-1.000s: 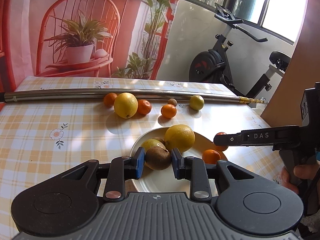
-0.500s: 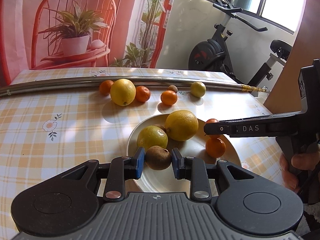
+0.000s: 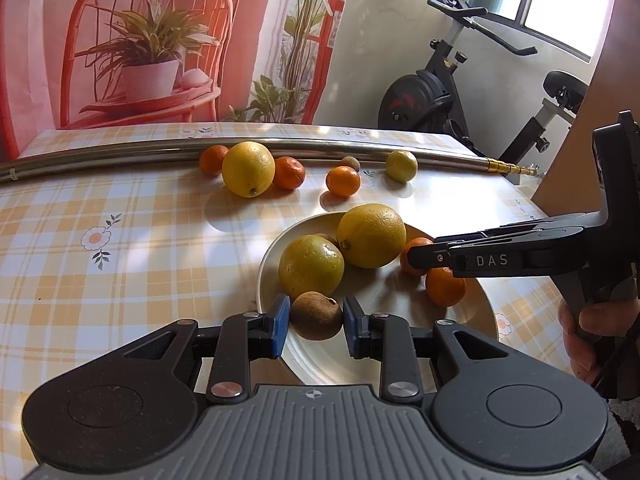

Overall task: Organize fruits
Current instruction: 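Carry the kiwi and tangerine over the white plate with both tools, then lower kiwi and tangerine onto the white plate and open both tools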

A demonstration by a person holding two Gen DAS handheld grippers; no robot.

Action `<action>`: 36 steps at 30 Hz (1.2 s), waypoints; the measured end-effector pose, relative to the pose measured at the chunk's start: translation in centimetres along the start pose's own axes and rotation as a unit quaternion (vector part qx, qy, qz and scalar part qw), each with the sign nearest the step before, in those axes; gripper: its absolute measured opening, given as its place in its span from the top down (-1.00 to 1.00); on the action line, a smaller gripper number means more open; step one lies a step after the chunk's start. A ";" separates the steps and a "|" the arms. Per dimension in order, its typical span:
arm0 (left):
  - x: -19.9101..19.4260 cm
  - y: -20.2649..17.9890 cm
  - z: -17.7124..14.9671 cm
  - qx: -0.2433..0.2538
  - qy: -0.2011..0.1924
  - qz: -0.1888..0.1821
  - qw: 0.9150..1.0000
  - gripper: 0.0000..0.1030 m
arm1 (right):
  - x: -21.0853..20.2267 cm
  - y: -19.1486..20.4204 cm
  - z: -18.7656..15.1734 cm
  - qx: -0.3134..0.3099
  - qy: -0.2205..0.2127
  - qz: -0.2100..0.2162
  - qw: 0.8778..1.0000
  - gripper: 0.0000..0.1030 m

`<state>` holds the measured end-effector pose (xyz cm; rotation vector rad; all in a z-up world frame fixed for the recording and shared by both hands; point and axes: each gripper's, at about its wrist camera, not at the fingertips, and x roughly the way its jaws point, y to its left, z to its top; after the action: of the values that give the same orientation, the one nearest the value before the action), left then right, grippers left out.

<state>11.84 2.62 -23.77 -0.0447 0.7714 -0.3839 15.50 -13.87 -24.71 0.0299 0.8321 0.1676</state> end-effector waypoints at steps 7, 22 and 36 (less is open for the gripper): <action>0.5 -0.2 0.0 0.013 0.003 0.007 1.000 0.41 | 0.0 -0.7 -0.2 0.013 -0.001 -0.007 1.000 0.39; 1.7 -0.8 0.0 0.055 0.010 0.036 0.998 0.41 | -1.0 -1.9 0.0 0.041 -0.016 -0.003 0.999 0.37; 2.3 -1.5 -0.3 0.090 0.007 0.058 0.994 0.40 | -1.3 -2.4 0.3 0.051 -0.022 -0.002 0.998 0.36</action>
<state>12.67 0.46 -25.27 0.1707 0.7466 -0.3418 15.16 -16.44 -23.80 0.1264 0.7952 0.1201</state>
